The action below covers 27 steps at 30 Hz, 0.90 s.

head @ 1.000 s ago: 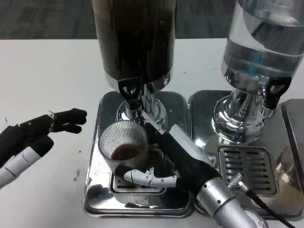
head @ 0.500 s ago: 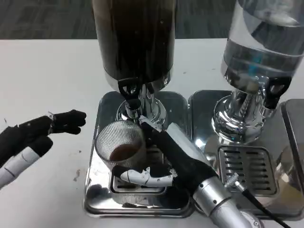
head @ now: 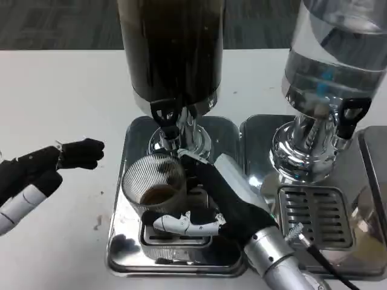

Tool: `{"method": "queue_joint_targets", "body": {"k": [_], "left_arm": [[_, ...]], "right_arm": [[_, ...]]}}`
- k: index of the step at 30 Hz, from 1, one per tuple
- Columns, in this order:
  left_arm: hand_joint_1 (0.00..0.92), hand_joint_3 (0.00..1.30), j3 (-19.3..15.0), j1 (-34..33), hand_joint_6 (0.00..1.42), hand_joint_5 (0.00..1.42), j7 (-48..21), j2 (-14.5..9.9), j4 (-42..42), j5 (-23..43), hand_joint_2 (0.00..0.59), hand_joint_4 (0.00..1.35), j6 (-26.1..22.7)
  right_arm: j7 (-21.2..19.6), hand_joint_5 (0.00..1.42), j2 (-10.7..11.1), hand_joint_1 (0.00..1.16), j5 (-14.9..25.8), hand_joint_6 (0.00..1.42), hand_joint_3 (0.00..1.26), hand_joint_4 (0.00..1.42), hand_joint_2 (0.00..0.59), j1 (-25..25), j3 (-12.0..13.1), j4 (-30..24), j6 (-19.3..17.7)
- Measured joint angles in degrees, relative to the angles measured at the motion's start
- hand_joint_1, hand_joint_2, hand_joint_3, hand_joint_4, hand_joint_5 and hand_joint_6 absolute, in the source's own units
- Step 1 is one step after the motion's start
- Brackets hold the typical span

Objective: Grasp the cup under the faucet to collect the drink, then remove the cup.

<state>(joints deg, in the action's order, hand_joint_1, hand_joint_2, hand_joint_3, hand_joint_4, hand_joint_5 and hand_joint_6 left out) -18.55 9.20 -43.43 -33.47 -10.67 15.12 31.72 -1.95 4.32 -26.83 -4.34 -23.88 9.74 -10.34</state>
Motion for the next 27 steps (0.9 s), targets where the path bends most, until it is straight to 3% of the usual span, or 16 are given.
{"method": "queue_joint_targets", "body": {"k": [27], "left_arm": [[0.000, 0.25, 0.23, -1.01, 0.20, 0.27, -0.06, -0.08, -1.66, 0.00, 0.122, 0.25, -0.25]], "right_arm": [[-4.88, 0.55, 0.02, 0.77, -0.25, 0.58, 0.36, 0.46, 0.209, 3.79, 2.30, -1.10, -2.06]]}}
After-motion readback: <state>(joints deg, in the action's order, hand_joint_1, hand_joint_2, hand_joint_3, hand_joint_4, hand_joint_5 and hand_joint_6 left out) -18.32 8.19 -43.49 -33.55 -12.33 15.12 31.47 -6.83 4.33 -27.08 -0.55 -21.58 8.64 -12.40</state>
